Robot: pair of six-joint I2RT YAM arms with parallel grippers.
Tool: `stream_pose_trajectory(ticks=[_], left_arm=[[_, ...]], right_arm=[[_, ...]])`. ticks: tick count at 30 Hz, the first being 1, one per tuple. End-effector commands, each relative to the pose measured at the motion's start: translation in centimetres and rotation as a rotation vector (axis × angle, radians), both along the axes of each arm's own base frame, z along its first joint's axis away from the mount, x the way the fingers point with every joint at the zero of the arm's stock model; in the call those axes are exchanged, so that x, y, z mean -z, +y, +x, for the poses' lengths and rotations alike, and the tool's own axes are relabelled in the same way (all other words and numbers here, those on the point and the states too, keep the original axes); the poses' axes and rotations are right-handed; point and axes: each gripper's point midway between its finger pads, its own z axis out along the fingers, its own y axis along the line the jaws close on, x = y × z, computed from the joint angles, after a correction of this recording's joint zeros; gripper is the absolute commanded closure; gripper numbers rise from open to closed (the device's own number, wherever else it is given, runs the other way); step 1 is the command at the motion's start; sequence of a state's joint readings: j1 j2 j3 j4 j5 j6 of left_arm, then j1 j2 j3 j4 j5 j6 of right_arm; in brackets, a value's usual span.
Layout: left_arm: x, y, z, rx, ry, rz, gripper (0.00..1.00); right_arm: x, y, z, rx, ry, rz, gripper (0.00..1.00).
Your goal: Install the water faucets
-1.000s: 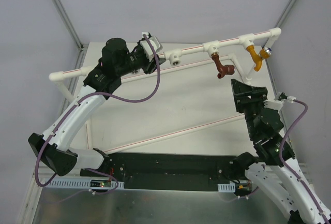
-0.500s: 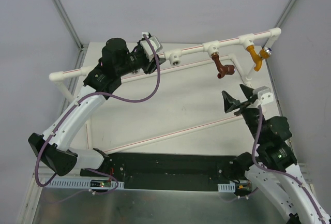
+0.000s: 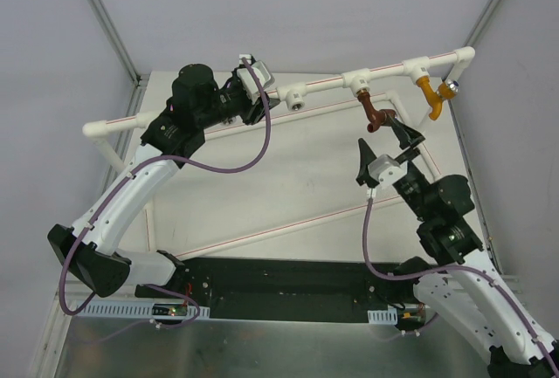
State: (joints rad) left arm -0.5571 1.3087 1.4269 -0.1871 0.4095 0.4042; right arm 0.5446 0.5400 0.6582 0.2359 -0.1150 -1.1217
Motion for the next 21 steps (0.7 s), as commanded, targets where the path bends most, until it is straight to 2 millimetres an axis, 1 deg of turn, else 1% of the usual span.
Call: stream_pose_trajectory(ticks=[1,4,8,13,15,17,19,21], left_arm=[[15.0,2.0,-7.8,0.005,0.664,0.249,1.00],[14.9,2.0,-7.8,0.006,0.662,0.247,1.00],[14.9,2.1,-7.9,0.004,0.661,0.248,1.00],[14.9,1.9,-7.9,0.012,0.668,0.243,1.00],[14.8,1.9,-7.9,0.012,0.667,0.242,1.00],[14.8,2.0,-7.9,0.010,0.665,0.244,1.00],[14.9,2.0,-7.9,0.010,0.666,0.245,1.00],[14.8,1.9,-7.9,0.011,0.665,0.245,1.00]], right_arm=[[-4.6,0.4,0.0,0.000,-0.168,-0.062,0.18],[-4.0,0.8,1.1,0.007,-0.148,-0.086,0.18],[-3.7,0.9,2.4,0.042,-0.141,-0.123,0.18],[-3.0,0.9,4.0,0.087,-0.119,-0.158,0.25],[-2.9,1.1,4.3,0.087,-0.115,-0.149,0.28],[-2.3,1.3,4.6,0.087,-0.098,-0.143,0.35],[-2.0,1.1,5.0,0.100,-0.086,-0.129,0.44],[-1.9,1.1,5.1,0.105,-0.076,-0.091,0.51]])
